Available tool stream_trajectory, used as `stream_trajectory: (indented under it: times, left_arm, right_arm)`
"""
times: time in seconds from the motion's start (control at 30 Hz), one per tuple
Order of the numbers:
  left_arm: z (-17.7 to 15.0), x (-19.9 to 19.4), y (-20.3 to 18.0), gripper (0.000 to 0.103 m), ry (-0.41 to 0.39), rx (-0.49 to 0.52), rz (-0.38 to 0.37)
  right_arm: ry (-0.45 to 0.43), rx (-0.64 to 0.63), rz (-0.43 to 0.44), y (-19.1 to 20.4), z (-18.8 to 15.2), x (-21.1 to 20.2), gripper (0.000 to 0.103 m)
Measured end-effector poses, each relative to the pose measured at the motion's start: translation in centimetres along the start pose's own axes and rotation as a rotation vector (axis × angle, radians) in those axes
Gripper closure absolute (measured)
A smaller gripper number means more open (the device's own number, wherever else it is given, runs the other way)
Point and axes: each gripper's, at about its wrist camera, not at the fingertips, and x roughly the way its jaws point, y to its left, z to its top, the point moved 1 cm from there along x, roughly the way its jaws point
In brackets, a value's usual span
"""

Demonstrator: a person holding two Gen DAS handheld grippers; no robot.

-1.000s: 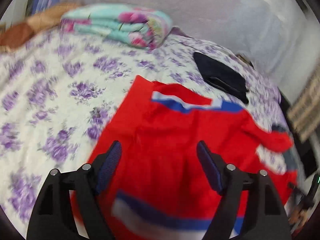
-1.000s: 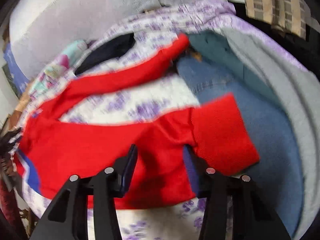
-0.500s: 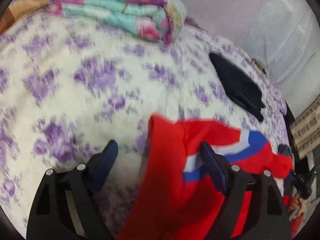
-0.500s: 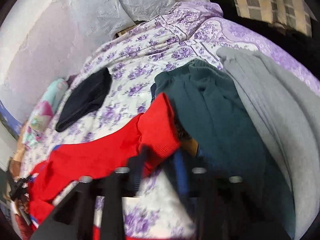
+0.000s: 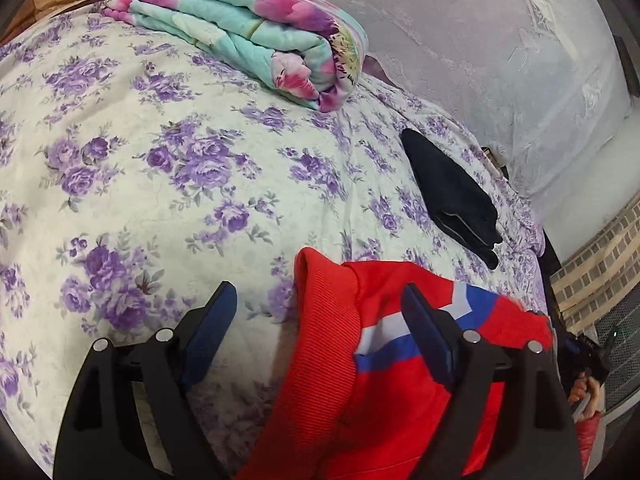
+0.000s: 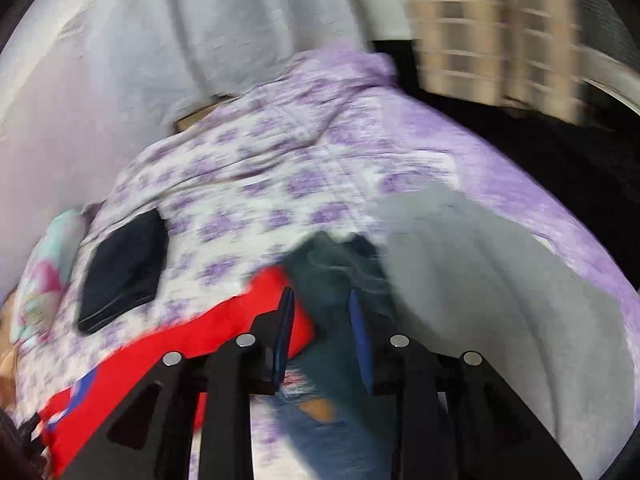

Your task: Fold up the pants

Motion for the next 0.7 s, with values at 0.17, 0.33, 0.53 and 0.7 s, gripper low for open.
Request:
stream_trajectory:
  times: [0.17, 0.33, 0.53, 0.7]
  left_arm:
    - [0.2, 0.3, -0.8, 0.018, 0.020, 0.039, 0.039]
    - [1.9, 0.8, -1.4, 0.018, 0.035, 0.061, 0.047]
    - [3.1, 2.1, -0.5, 0.022, 0.074, 0.094, -0.045]
    - [3.5, 2.2, 0.0, 0.066, 0.119, 0.132, -0.083]
  right_arm:
    - [0.055, -0.044, 0.109, 0.6, -4.0, -1.0, 0.073]
    - [0.094, -0.202, 0.201, 5.5, -5.1, -1.6, 0.055]
    - [0.130, -0.393, 0.372, 13.6, -8.6, -0.9, 0.042]
    - [0.127, -0.462, 0.519, 18.5, -10.3, -0.2, 0.028]
